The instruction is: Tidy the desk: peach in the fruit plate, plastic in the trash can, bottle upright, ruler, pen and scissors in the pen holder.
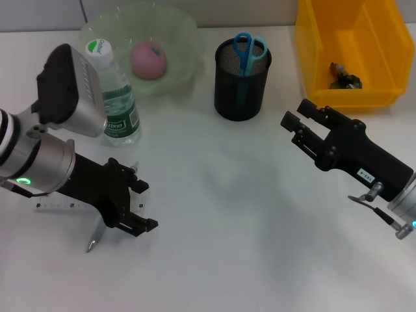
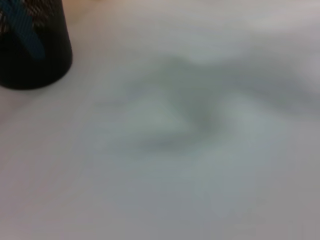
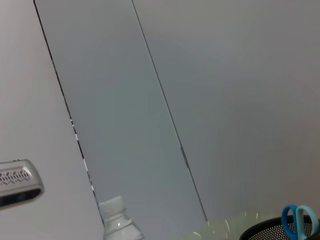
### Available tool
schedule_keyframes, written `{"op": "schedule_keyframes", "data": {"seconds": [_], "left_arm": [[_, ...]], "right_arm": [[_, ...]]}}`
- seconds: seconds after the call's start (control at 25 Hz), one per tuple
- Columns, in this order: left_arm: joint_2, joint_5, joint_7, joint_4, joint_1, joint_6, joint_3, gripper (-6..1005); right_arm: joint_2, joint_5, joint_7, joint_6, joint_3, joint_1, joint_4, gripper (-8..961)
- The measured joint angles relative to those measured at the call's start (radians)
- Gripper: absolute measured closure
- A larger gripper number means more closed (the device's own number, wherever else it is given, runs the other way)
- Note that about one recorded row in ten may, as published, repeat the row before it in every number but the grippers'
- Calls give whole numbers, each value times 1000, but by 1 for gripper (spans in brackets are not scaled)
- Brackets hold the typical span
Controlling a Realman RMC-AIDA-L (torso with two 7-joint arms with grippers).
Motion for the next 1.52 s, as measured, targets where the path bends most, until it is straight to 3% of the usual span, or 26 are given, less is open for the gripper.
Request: {"op": "schedule_keyframes", "data": {"seconds": [1.52], "left_arm": [[1, 41, 2, -34, -29, -26, 9, 235]], "right_arm": [[0, 0, 25, 7, 3, 14, -1, 461]]}}
